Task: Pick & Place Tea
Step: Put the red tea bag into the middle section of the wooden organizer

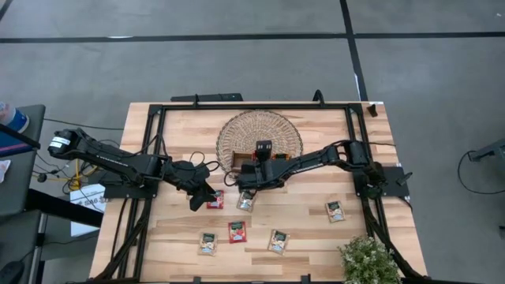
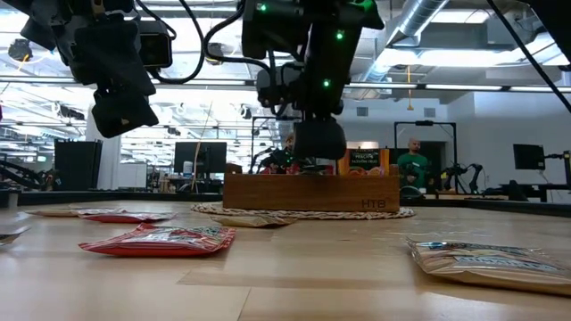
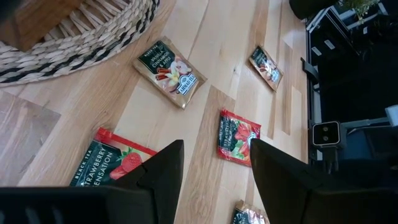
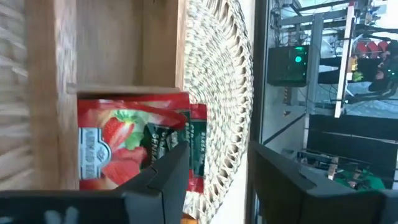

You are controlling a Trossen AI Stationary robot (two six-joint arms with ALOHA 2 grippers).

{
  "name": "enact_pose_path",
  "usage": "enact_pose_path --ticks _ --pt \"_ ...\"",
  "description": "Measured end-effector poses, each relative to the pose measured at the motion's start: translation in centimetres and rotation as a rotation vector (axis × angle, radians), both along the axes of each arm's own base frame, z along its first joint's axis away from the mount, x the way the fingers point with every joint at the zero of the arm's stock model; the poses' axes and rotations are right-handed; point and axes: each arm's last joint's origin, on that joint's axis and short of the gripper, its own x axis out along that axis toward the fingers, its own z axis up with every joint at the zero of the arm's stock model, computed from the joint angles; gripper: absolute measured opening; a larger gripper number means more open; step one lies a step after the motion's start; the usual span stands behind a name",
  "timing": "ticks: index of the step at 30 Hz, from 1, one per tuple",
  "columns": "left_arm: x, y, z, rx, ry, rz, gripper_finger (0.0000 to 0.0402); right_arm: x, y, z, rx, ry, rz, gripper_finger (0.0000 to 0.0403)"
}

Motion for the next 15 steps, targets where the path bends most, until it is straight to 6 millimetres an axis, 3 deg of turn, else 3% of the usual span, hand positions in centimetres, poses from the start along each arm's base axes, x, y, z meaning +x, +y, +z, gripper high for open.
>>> enact_pose_path --ticks 5,8,11,15 --pt "0.0 0.0 0.0 0.000 0.000 0.000 0.0177 -0.3 0.8 1.7 -0.130 0.033 0.007 0.0139" --pt "0.0 0.0 0.0 -0.001 0.000 0.000 0.0177 -1.1 2.3 4.4 -0.213 0.018 0.026 0.0126" --pt "0.0 0.0 0.0 -0.001 0.000 0.000 0.0177 -2.9 3.4 7.5 -0.143 -0.035 0.024 0.0118" --pt "0.0 0.0 0.0 -0.001 -0.001 0.000 0.0177 -4.6 3.8 10.5 0.117 -0.125 -0.010 0.0118"
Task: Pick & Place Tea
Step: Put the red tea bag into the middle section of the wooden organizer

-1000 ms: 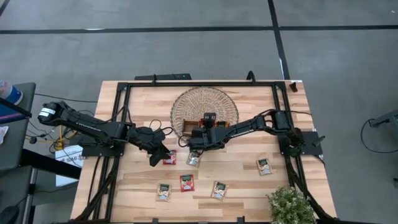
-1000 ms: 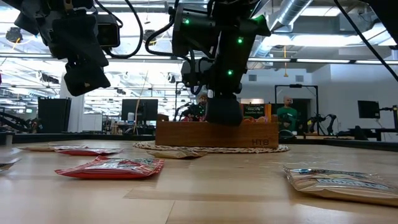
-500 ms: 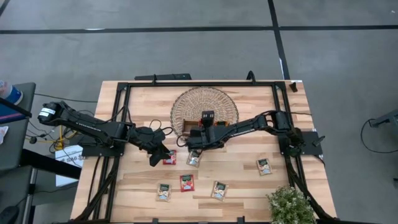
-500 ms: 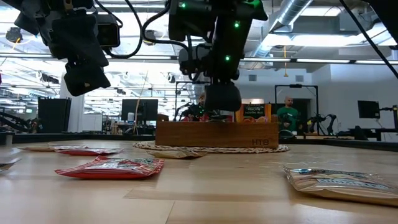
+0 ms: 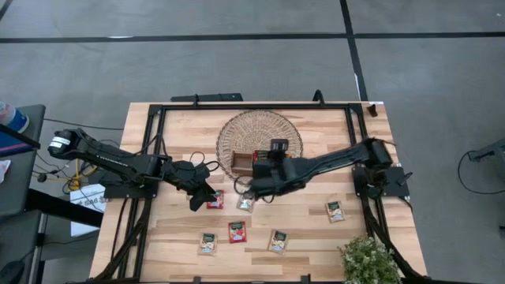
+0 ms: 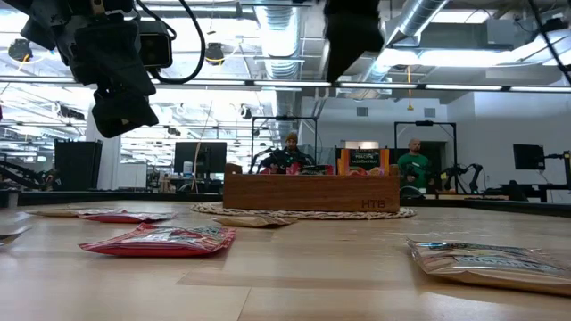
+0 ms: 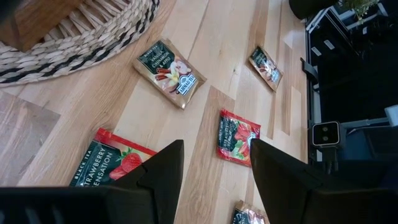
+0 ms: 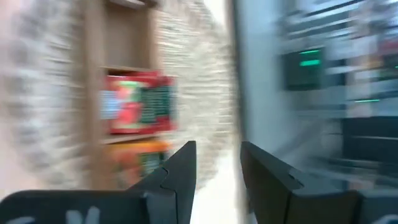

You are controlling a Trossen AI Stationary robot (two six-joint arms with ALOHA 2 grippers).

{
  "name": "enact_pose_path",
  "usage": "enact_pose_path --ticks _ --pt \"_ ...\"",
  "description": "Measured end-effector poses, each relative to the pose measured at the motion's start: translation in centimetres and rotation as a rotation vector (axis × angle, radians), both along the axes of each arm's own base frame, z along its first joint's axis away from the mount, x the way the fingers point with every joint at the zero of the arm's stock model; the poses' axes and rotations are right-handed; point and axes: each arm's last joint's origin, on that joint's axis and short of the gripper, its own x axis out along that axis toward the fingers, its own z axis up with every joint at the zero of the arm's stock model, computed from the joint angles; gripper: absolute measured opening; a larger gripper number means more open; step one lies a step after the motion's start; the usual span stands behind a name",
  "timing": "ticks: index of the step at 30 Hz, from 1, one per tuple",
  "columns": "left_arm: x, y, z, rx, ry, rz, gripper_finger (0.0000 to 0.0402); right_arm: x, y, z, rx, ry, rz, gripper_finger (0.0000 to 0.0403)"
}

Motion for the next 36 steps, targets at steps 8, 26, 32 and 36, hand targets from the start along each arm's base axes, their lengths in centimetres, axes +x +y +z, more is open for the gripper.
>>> enact_pose_path --ticks 8,26,32,36 --pt "0.0 0.0 0.0 0.001 -0.002 -0.001 0.0177 0.9 0.0 1.1 0.409 -0.089 0.094 0.0116" --pt "-0.1 -0.4 0.1 -0.149 0.038 -0.071 0.0177 -3.7 3.5 2.9 0.525 0.158 0.230 0.0007" --pt "0.0 -0.4 0.2 -0.168 0.036 -0.035 0.0177 -7.1 1.5 7.7 0.545 0.026 0.256 0.0003" --pt "0.6 -0.4 1.9 -0.146 -0.017 -0.008 0.0177 -10.8 -0.2 10.0 0.581 -0.121 0.267 0.0005"
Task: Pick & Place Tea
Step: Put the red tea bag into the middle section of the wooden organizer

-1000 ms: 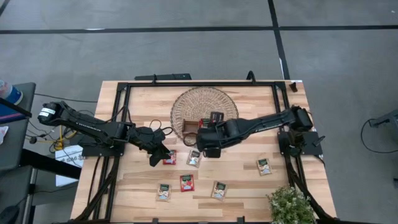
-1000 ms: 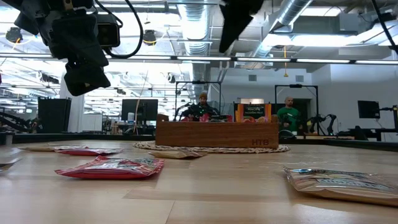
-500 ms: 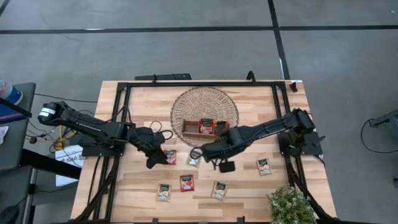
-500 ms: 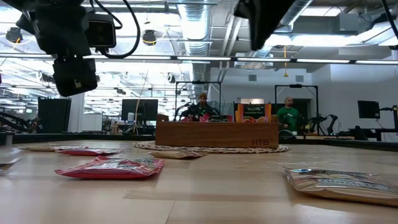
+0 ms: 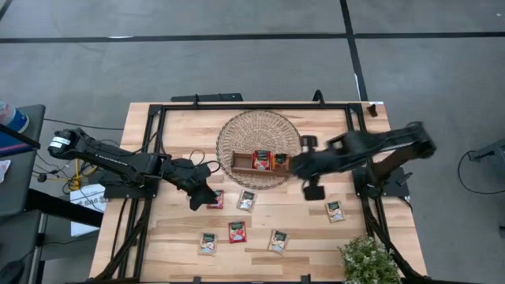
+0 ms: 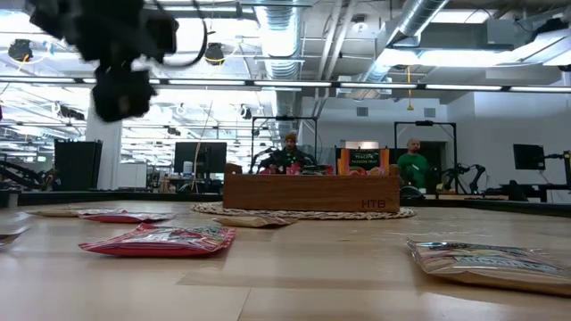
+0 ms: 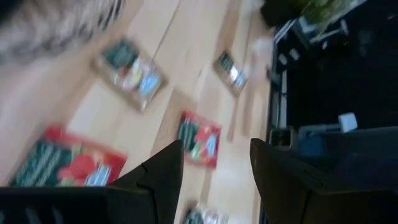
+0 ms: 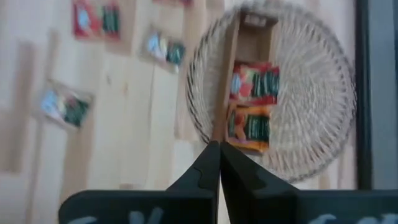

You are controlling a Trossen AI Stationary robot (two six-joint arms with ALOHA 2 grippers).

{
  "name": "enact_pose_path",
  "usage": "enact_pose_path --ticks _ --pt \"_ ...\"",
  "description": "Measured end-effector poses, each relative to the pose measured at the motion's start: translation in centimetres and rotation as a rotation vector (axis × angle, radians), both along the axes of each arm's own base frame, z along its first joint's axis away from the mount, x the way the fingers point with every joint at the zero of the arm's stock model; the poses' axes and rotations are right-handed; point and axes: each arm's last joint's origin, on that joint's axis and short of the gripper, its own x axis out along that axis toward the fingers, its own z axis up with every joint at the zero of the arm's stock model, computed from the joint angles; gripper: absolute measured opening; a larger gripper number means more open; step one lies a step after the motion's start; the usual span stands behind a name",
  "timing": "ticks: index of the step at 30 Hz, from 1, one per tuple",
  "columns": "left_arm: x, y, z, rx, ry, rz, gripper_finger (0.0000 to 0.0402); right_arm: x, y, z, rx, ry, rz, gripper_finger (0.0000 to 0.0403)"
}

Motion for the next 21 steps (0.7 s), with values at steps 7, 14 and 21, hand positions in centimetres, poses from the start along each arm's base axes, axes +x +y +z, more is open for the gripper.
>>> enact_pose_path --ticks 7,14,21 --pt "1.4 0.2 4.5 0.209 0.043 0.063 0.0170 -6.4 -1.8 -0.5 0.190 -0.375 -0.065 0.0002" --pt "4.0 0.5 4.7 0.342 0.399 0.082 0.0156 -9.8 -2.8 -3.8 0.335 -0.570 -0.151 0.0001" --pt "6.9 1.6 0.9 0.311 0.634 0.051 0.0154 -10.0 -2.9 -5.3 0.348 -0.598 -0.149 0.0001"
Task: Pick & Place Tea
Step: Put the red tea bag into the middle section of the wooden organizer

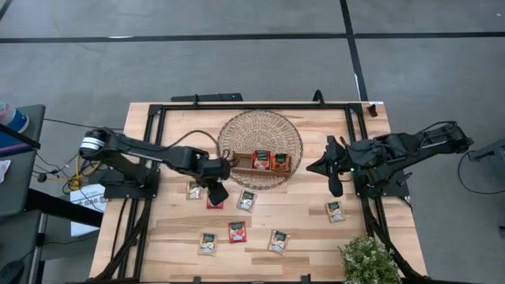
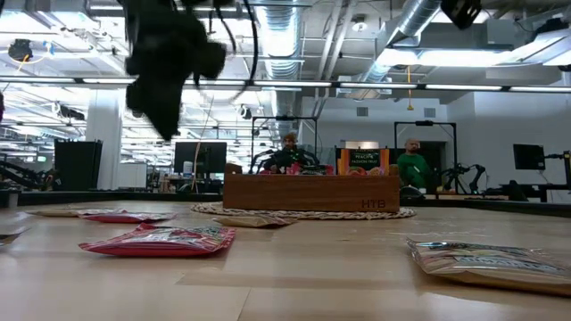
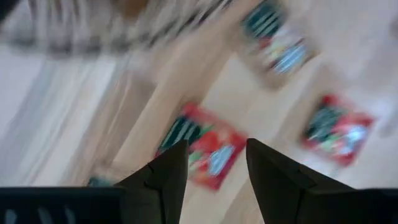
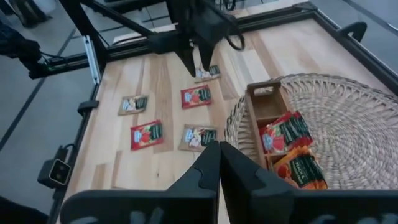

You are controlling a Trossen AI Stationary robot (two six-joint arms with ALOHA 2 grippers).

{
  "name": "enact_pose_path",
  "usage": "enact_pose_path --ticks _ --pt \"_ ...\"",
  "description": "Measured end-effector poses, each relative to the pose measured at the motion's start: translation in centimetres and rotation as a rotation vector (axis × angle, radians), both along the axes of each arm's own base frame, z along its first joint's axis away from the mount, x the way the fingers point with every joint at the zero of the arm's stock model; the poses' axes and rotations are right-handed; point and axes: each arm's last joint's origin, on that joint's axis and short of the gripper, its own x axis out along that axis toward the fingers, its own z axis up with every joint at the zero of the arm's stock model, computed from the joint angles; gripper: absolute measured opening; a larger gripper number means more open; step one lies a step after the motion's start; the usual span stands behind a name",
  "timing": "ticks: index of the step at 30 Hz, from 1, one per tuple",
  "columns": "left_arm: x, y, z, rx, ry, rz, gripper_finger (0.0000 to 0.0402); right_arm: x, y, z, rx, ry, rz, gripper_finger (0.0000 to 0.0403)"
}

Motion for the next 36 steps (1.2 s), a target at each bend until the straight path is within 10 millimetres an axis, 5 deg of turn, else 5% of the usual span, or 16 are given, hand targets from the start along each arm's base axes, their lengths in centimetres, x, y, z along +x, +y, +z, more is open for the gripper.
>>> enact_pose_path --ticks 8,22,36 --pt "0.5 1.2 -3.6 0.032 0.214 -0.110 0.0154 0.8 0.2 -0.7 -0.010 0.040 0.003 0.0001" --pt "1.5 1.0 -3.8 0.066 0.129 -0.283 0.0156 1.7 0.5 -0.5 0.005 -0.011 0.002 0.0001" --pt "1.3 1.1 -4.7 0.096 0.112 -0.302 0.0246 1.6 0.5 -0.5 0.056 -0.008 -0.027 0.0001"
